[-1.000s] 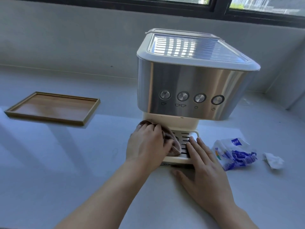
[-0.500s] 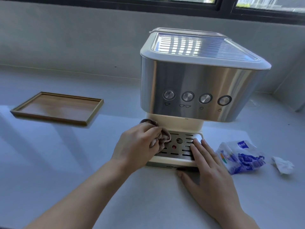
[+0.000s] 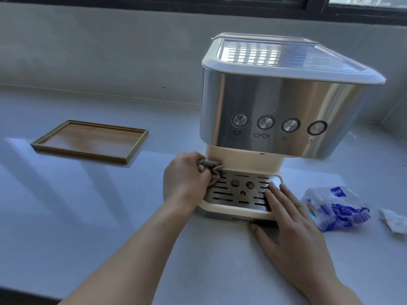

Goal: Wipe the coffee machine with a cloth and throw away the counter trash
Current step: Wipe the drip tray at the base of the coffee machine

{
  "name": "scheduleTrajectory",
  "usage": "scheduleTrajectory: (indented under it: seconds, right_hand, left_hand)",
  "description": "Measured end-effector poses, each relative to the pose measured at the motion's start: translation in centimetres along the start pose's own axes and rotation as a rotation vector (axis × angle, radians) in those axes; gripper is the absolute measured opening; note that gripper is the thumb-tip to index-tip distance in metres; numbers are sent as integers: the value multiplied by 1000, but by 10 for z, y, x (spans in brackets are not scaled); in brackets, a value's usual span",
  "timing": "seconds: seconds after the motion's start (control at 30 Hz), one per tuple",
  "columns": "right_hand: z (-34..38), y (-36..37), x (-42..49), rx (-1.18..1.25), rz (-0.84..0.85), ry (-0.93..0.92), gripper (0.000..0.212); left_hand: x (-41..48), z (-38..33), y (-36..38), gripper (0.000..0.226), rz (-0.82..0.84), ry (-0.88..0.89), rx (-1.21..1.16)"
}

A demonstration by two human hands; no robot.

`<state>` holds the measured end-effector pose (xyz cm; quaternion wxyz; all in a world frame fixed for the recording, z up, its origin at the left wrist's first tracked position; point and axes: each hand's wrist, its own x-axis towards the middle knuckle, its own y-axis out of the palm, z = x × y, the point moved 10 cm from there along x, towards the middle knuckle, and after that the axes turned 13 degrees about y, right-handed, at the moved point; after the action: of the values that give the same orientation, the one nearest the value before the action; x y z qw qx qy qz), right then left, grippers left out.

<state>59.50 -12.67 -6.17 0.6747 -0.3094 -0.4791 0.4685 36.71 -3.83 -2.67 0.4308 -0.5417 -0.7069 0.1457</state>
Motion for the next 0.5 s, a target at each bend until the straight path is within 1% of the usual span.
scheduleTrajectory:
  seconds: [0.1, 0.17, 0.2, 0.27, 0.3, 0.37, 0.4, 0.43, 0.47, 0.5]
  right_hand:
    - [-1, 2, 0, -11, 26, 20, 75]
    - [-1, 1, -1, -22, 38, 24, 75]
    - [-1, 1, -1, -25, 43, 25, 75]
    - [-1, 1, -1, -23, 49, 34, 75]
    - [-1, 1, 0, -21, 43, 32, 75]
    - [-1, 2, 0, -22, 39, 20, 75]
    - [-1, 3, 0, -21, 46, 20, 74]
    - [-2, 3, 0, -17, 52, 19, 74]
    - [-1, 3, 0, -20, 59, 15, 74]
    - [0, 2, -1, -22, 60, 11, 73]
  left_hand:
    - [-2, 19, -11, 15, -86, -165, -86]
    - [0, 12, -8, 19, -131, -207, -109]
    - [1, 5, -4, 21, -137, -198, -104]
    - [0, -12, 4, 16, -121, -112, -54]
    - [-1, -21, 8, 12, -95, -38, 2]
    - [-6, -45, 21, 8, 10, 132, 141]
    - [-10, -55, 26, 8, 52, 193, 155]
    - [-12, -60, 26, 7, 64, 205, 118]
    - [-13, -58, 18, 6, 13, 142, 18]
    - [-14, -49, 5, 7, -102, 25, -122]
